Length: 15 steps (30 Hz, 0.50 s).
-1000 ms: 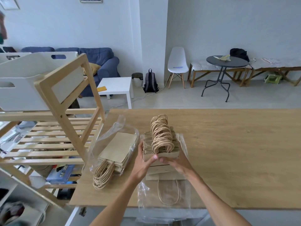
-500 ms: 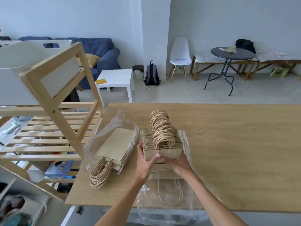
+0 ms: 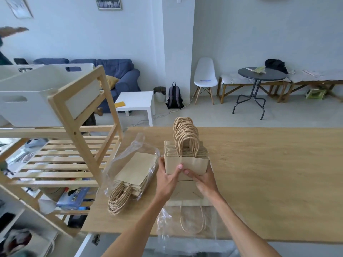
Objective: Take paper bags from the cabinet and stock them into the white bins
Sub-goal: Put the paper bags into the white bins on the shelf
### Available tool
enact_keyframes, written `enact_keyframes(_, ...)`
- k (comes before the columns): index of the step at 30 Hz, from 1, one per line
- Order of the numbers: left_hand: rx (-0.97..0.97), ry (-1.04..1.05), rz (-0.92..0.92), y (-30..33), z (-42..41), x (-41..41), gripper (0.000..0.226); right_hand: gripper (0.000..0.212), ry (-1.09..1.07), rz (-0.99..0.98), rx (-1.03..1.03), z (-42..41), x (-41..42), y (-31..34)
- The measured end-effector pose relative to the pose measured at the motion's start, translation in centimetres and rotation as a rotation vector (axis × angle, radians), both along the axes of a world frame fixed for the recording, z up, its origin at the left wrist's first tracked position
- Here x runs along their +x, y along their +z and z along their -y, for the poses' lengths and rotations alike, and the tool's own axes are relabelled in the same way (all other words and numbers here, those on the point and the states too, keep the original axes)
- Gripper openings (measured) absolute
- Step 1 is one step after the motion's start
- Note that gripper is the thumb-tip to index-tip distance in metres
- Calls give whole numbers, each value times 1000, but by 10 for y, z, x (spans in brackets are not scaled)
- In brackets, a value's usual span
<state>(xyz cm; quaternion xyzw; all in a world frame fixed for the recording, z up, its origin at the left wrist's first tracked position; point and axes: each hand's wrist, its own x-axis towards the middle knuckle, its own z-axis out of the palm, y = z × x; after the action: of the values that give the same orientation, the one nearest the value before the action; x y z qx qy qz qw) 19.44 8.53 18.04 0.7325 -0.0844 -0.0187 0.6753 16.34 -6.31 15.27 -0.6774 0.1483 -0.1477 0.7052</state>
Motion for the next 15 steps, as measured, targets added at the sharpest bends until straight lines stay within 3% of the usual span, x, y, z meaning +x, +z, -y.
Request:
enact_keyframes(3,19,-18,29,26,-9,-2,71,100,15,22,10,-5,-7,31)
enact_keyframes(6,-43,-7,67,58,-19,-2,50,99,65,55,-8,-16,-7,65)
enact_keyframes(8,-83,7,72,77,-29,-2,54,93,133,86,5,-25,-8,90)
enact_keyframes(11,-137,17,54,98,-49,-1,58,62,308,90,-4,-39,-13,131)
enact_keyframes(13,-145,7,46,113,-63,1,73,40,415,122,-7,-47,-14,152)
enact_keyframes(15,-125,-5,60,127,-78,3,81,41,465,132,35,-57,-10,165)
